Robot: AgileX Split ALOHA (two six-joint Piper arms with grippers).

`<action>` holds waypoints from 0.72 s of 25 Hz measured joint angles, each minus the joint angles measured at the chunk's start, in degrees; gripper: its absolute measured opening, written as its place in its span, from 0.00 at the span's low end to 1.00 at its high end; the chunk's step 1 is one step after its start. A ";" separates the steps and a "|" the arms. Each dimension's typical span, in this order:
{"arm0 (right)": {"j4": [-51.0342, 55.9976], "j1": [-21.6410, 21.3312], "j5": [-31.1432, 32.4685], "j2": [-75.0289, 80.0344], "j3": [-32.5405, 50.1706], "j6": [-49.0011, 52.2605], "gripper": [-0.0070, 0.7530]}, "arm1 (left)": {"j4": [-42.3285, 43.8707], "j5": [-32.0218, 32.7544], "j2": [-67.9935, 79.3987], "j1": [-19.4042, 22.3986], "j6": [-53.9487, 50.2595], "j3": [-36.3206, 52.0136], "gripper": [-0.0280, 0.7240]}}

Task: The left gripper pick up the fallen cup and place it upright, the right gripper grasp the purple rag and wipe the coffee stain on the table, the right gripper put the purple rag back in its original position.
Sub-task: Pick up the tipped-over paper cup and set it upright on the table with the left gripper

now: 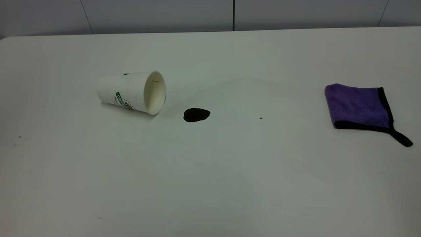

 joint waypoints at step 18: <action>0.00 0.00 0.00 0.00 0.00 0.00 0.32 | 28.35 -5.88 62.10 -31.66 -27.79 -27.40 0.97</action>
